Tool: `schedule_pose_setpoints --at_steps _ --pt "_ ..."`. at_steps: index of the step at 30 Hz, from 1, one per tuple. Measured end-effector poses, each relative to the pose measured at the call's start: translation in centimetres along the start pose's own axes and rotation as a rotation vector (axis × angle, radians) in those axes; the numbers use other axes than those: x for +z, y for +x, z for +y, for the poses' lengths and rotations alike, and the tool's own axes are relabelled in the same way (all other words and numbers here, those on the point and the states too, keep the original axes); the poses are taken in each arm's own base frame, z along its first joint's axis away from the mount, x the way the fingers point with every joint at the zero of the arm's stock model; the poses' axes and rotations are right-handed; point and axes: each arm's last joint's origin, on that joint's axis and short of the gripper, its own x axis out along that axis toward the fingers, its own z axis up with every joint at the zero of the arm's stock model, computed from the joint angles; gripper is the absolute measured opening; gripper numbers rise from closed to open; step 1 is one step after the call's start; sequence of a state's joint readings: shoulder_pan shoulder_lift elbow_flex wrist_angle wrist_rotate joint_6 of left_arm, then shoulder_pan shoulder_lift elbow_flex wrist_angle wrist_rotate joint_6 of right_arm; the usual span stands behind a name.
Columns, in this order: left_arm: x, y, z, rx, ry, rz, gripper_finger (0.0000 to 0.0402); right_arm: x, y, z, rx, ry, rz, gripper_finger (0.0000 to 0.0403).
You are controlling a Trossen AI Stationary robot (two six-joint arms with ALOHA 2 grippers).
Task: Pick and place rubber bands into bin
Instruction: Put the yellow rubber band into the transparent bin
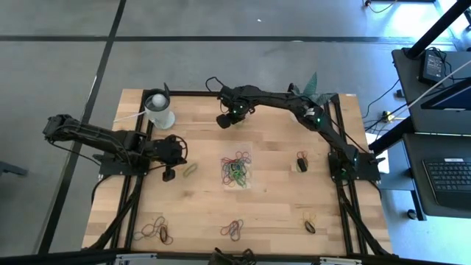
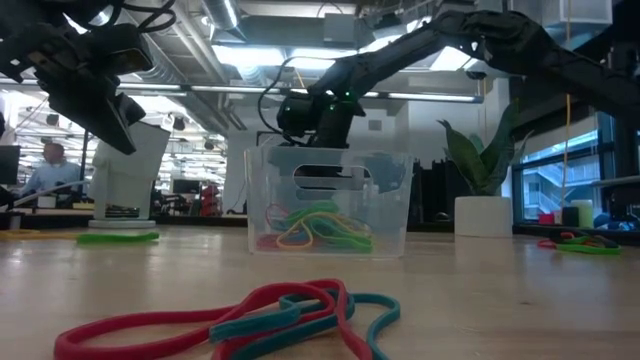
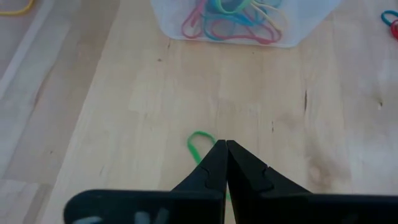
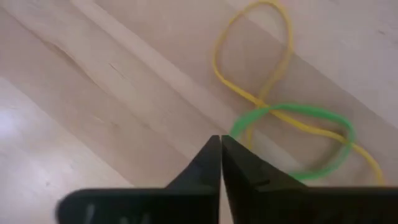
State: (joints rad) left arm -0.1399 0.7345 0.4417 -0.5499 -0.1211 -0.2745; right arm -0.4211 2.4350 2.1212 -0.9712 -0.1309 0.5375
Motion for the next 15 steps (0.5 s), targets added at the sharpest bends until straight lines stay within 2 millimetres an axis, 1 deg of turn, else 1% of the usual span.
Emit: schedule_pose_setpoints --at_steps 5,11,13,15 --pt "0.0 0.0 0.0 0.000 -0.002 0.000 0.0002 0.1 -0.6 -0.2 -0.003 -0.020 0.002 0.0004" --pt "0.0 0.0 0.0 0.000 -0.009 -0.001 0.0002 0.1 -1.3 -0.1 -0.003 -0.043 0.005 0.0004" --pt "0.0 0.0 0.0 0.000 -0.009 0.000 0.0002 0.1 -1.2 -0.1 -0.005 -0.078 0.009 0.0014" --pt "0.0 0.0 0.0 0.000 -0.009 -0.001 0.0002 0.1 -1.2 -0.1 -0.004 -0.101 0.007 0.0032"
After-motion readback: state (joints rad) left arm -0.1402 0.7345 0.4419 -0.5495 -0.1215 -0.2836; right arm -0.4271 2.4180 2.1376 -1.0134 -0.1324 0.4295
